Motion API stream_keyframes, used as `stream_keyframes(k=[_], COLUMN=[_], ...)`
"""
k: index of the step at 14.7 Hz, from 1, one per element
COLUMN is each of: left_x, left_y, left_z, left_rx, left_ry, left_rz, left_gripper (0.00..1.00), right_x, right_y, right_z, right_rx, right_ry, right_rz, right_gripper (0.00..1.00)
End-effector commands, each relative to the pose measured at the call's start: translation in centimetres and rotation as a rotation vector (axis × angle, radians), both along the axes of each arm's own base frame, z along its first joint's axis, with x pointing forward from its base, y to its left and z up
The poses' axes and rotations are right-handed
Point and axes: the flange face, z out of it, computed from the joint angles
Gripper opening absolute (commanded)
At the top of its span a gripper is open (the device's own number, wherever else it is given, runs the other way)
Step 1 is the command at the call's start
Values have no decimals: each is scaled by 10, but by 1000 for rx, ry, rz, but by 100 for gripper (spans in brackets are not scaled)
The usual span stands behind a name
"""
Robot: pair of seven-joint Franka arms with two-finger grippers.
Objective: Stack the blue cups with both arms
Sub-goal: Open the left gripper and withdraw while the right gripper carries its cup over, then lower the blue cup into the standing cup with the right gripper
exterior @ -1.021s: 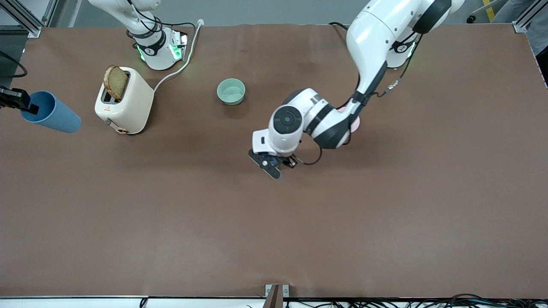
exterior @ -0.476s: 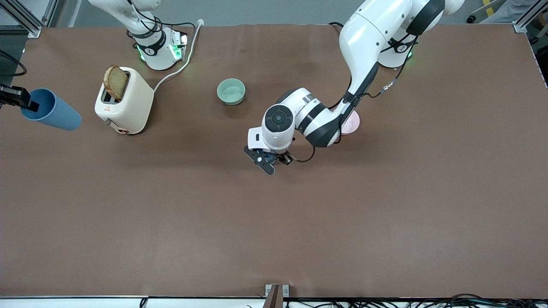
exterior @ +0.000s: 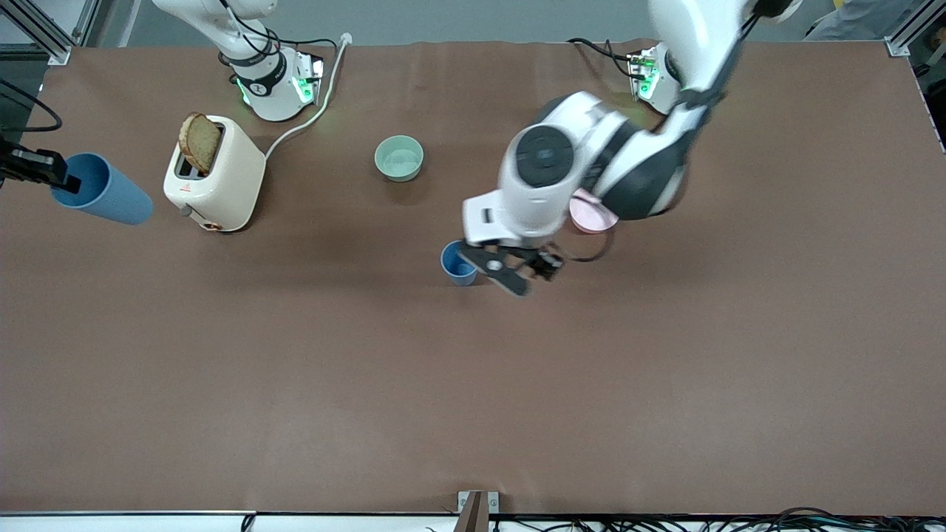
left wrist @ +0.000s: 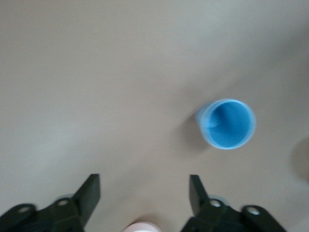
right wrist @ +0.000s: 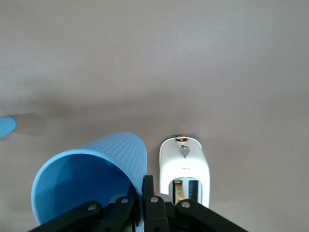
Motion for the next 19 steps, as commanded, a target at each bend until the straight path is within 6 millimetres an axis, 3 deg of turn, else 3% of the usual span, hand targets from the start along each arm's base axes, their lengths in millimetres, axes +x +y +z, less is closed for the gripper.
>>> stream_keyframes(k=[1, 3, 4, 5, 8, 11, 13, 16, 19], left_x=[21, 36, 48, 54, 65, 57, 49, 29, 10], left_y=[85, 141, 180, 209, 270, 327, 381, 400, 407], left_z=[21, 40, 52, 63, 80, 83, 113, 155, 156], left_rx=[86, 161, 152, 143, 125, 78, -10, -53, -39], left_ry=[37, 17, 11, 1, -20, -14, -30, -77, -34], left_rz=[127, 236, 308, 356, 460, 560, 678, 717, 717], left_gripper=[100, 100, 100, 100, 100, 100, 100, 100, 100], right_x=[2, 3, 1, 0, 5, 3, -3, -12, -20], right_y=[60, 117, 149, 178, 255, 337, 374, 419, 443], right_z=[0, -6, -11, -24, -72, -116, -143, -177, -196], right_rx=[-4, -15, -18, -18, 12, 59, 55, 13, 0], right_ry=[-8, -32, -33, -31, -64, -57, -46, -92, -109], right_rz=[-16, -51, -52, -52, -86, -213, -233, -298, -278], right_gripper=[0, 0, 0, 0, 0, 0, 0, 0, 0])
